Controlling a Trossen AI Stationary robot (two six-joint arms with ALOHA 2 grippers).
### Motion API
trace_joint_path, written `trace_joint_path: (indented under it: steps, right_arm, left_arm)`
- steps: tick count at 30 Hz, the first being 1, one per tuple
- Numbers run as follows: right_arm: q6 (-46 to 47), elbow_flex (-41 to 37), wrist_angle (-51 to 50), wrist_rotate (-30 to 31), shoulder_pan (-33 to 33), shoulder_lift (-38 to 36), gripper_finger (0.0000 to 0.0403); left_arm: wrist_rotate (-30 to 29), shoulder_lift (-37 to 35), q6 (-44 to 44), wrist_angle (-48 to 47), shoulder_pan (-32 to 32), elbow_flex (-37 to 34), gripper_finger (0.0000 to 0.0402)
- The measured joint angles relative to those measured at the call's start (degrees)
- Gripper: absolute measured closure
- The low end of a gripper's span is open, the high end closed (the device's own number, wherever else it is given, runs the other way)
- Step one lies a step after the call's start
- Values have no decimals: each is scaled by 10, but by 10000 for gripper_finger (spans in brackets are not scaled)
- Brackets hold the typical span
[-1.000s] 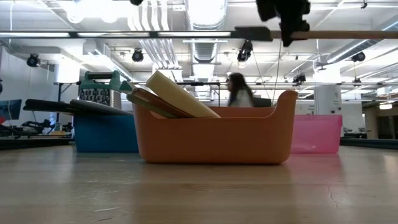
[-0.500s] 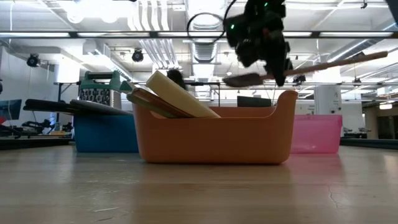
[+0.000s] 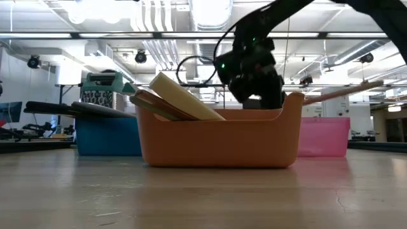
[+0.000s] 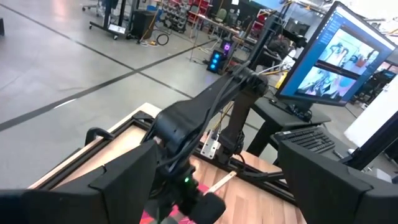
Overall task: Pick & Place Kitchen Items
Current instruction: Put the gray spatula into the red bin
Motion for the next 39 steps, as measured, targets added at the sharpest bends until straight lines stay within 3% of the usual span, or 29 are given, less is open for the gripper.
trace_joint_path:
  steps: [9, 33, 35, 39]
  right_arm:
    - [31, -1, 40, 0, -26, 44, 345]
    - [67, -12, 100, -3, -44, 45, 345]
    - [67, -10, 100, -3, -43, 45, 332]
    - [65, -9, 103, -4, -43, 40, 264]
  left_arm:
    - [0, 0, 0, 2, 0, 0, 64]
    - [0, 0, 0, 4, 0, 0, 64]
    - [0, 0, 0, 4, 0, 0, 64]
    - [0, 0, 0, 3, 0, 0, 64]
